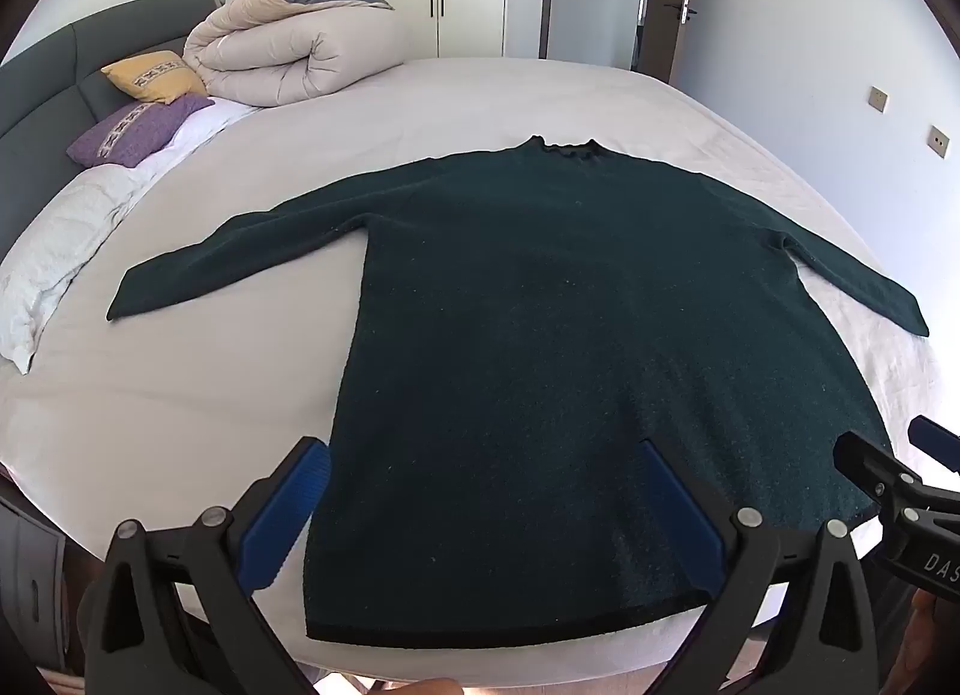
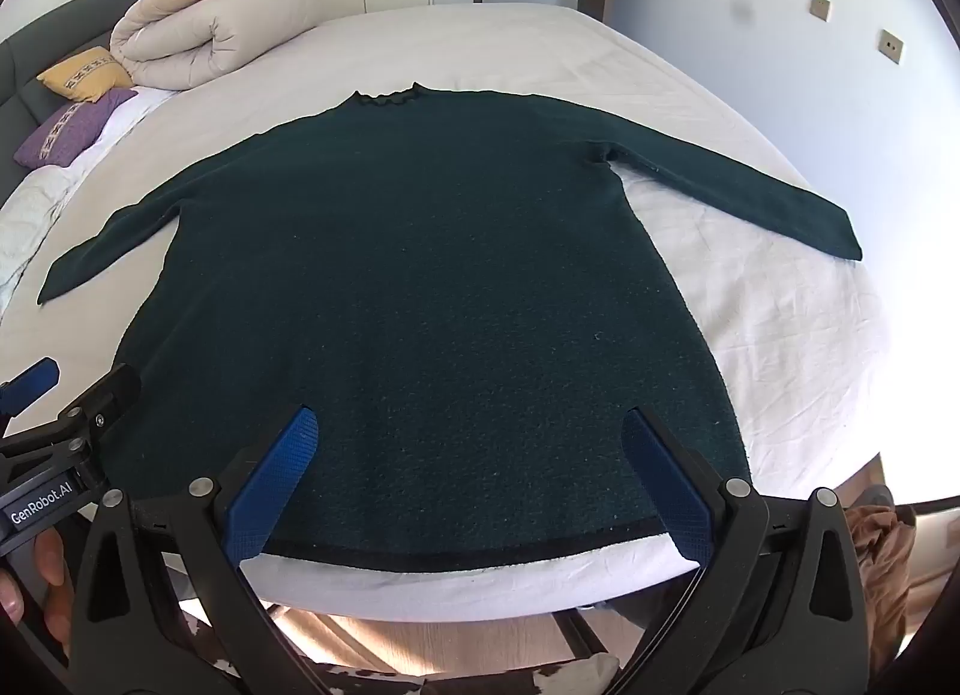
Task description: Fold small clothes
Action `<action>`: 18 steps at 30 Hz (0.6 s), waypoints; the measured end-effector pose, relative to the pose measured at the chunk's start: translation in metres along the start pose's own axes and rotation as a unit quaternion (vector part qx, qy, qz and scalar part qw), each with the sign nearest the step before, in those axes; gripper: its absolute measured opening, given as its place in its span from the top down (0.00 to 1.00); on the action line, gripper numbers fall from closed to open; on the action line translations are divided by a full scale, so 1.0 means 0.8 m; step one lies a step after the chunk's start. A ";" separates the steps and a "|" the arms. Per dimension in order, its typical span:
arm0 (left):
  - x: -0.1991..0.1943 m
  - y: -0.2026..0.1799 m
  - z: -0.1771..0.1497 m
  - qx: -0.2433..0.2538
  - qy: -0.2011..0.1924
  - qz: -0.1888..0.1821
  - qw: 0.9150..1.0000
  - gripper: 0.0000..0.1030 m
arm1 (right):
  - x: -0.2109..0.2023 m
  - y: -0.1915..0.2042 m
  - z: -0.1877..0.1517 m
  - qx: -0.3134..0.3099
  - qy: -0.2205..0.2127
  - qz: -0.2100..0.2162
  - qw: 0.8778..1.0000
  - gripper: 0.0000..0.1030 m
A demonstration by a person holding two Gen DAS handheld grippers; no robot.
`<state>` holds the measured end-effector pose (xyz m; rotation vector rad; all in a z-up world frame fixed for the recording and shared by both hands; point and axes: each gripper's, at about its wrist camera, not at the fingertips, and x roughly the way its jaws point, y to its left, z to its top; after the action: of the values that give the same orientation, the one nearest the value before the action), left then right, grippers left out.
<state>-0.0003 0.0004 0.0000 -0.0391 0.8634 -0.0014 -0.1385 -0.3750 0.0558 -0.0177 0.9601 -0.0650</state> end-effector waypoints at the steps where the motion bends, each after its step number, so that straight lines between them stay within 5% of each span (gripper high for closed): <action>1: 0.000 0.000 0.000 0.001 0.000 0.001 1.000 0.00 | 0.000 0.000 0.000 0.001 0.002 0.001 1.000 0.00; 18: 0.008 0.009 -0.004 -0.005 0.011 0.002 1.000 0.00 | 0.002 0.008 -0.003 -0.005 0.001 0.003 1.000 0.00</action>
<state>0.0009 0.0074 -0.0072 -0.0467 0.8863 0.0051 -0.1393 -0.3689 0.0525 -0.0248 0.9631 -0.0545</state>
